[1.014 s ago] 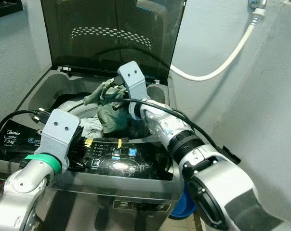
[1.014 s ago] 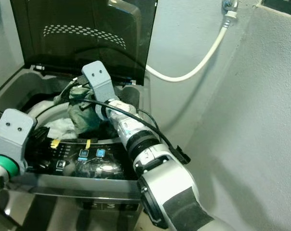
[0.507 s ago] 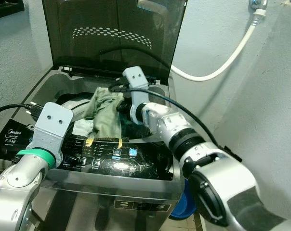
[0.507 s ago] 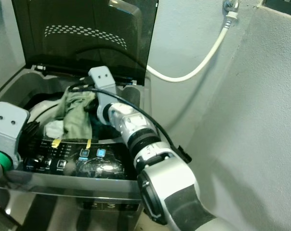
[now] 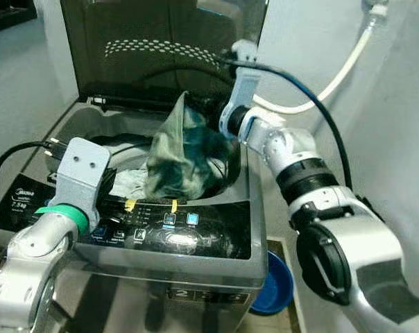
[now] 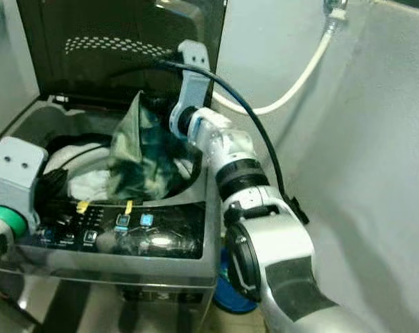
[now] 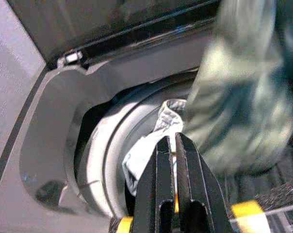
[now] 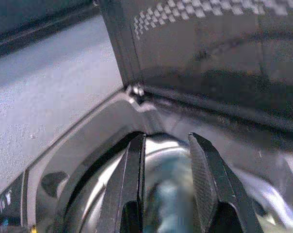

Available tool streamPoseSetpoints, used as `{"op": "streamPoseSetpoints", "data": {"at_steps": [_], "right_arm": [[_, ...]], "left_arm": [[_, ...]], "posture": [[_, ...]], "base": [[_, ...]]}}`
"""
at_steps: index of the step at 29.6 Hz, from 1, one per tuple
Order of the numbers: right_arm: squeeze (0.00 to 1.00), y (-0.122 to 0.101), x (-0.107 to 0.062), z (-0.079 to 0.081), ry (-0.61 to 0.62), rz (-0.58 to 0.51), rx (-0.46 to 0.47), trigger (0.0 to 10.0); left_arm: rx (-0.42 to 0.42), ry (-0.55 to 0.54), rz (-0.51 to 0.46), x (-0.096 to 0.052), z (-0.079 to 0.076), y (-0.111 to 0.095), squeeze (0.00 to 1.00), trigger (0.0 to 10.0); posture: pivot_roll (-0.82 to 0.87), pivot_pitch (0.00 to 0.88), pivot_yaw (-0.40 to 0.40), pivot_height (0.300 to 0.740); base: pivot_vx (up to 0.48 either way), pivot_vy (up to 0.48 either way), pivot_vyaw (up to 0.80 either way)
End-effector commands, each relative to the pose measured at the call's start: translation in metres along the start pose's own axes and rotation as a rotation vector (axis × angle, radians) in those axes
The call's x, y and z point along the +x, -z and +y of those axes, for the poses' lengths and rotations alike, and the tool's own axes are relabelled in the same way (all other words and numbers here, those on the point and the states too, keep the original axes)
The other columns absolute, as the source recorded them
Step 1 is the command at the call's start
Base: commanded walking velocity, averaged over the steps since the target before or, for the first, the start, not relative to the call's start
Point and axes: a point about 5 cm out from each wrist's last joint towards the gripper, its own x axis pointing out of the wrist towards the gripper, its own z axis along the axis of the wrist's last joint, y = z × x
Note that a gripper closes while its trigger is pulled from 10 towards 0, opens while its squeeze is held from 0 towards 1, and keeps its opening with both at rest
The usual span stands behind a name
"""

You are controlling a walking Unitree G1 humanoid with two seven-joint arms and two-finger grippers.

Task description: Clothes washing

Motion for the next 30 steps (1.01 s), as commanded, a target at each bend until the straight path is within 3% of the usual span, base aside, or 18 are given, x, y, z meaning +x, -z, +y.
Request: {"op": "streamPoseSetpoints", "data": {"at_steps": [1, 2, 3, 4, 8, 11, 12, 15, 18, 20, 23, 25, 26, 27, 29, 30], "right_arm": [[0.0, 0.023, 0.001, 0.011, -0.111, 0.141, -0.066, 10.0], [0.0, 0.038, 0.001, 0.018, -0.19, 0.255, -0.186, 10.0], [0.0, 0.038, 0.001, 0.018, -0.19, 0.255, -0.186, 10.0], [0.0, 0.049, 0.0, 0.023, -0.241, 0.332, -0.265, 10.0], [0.01, 0.054, 0.003, 0.032, -0.27, 0.37, -0.282, 10.0], [0.0, 0.029, 0.008, 0.027, -0.136, 0.155, -0.185, 10.0], [0.0, 0.029, 0.008, 0.027, -0.136, 0.155, -0.185, 10.0], [0.0, 0.008, -0.006, 0.006, 0.06, -0.119, -0.063, 10.0], [0.0, 0.007, -0.013, 0.0, 0.105, -0.163, -0.044, 10.0], [0.0, 0.009, -0.022, -0.006, 0.154, -0.21, -0.042, 10.0], [0.0, 0.032, -0.065, -0.033, 0.372, -0.354, -0.043, 10.0], [0.0, 0.032, -0.065, -0.033, 0.372, -0.354, -0.043, 10.0], [0.0, 0.04, -0.077, -0.038, 0.414, -0.373, -0.031, 10.0], [0.0, 0.04, -0.077, -0.038, 0.414, -0.373, -0.031, 10.0], [0.0, 0.069, -0.1, -0.036, 0.438, -0.343, 0.027, 10.0], [0.0, 0.069, -0.1, -0.036, 0.438, -0.343, 0.027, 10.0]], "left_arm": [[0.013, 0.02, 0.011, 0.005, -0.004, 0.003, 0.0, 10.0], [0.008, 0.026, 0.011, 0.007, -0.005, 0.001, 0.0, 10.0], [0.008, 0.026, 0.011, 0.007, -0.005, 0.001, 0.0, 10.0], [0.005, 0.029, 0.011, 0.009, -0.006, 0.001, 0.0, 10.0], [-0.025, 0.032, 0.023, 0.012, -0.004, 0.0, 0.0, 10.0], [-0.079, 0.032, 0.012, 0.013, -0.006, -0.003, 0.0, 10.0], [-0.079, 0.032, 0.012, 0.013, -0.006, -0.003, 0.0, 10.0], [-0.21, -0.077, -0.112, 0.019, 0.0, -0.011, 0.0, 10.0], [-0.247, -0.097, -0.129, 0.02, 0.001, -0.012, 0.0, 10.0], [-0.28, -0.122, -0.178, 0.022, 0.002, -0.016, 0.0, 10.0], [-0.342, -0.188, -0.289, 0.022, 0.007, -0.017, 0.0, 10.0], [-0.342, -0.188, -0.289, 0.022, 0.007, -0.017, 0.0, 10.0], [-0.339, -0.196, -0.314, 0.021, 0.007, -0.015, 0.0, 10.0], [-0.339, -0.196, -0.314, 0.021, 0.007, -0.015, 0.0, 10.0], [-0.346, -0.218, -0.233, 0.014, 0.003, 0.0, 0.0, 10.0], [-0.346, -0.218, -0.233, 0.014, 0.003, 0.0, 0.0, 10.0]], "posture": [[0.06, 0.029, 0.045, 0.74], [0.06, 0.024, 0.048, 0.74], [0.06, 0.024, 0.048, 0.74], [0.06, 0.024, 0.048, 0.74], [0.06, 0.028, 0.056, 0.74], [0.06, 0.033, 0.058, 0.74], [0.06, 0.033, 0.058, 0.74], [0.07, 0.014, 0.043, 0.74], [0.07, 0.014, 0.043, 0.74], [0.06, 0.006, 0.037, 0.74], [0.06, 0.0, 0.028, 0.74], [0.06, 0.0, 0.028, 0.74], [0.06, 0.0, 0.019, 0.74], [0.06, 0.0, 0.019, 0.74], [0.05, 0.0, -0.002, 0.74], [0.05, 0.0, -0.002, 0.74]], "base": [[0.0, 0.0, 0.0], [0.0, 0.0, 0.0], [0.0, 0.0, 0.0], [0.0, 0.0, 0.0], [0.0, 0.0, 0.0], [0.0, 0.0, 0.0], [0.0, 0.0, 0.0], [0.0, 0.0, 0.0], [0.0, 0.0, 0.0], [0.0, 0.0, 0.0], [0.0, 0.0, 0.0], [0.0, 0.0, 0.0], [0.0, 0.0, 0.0], [0.0, 0.0, 0.0], [0.0, 0.0, 0.0], [0.0, 0.0, 0.0]]}}
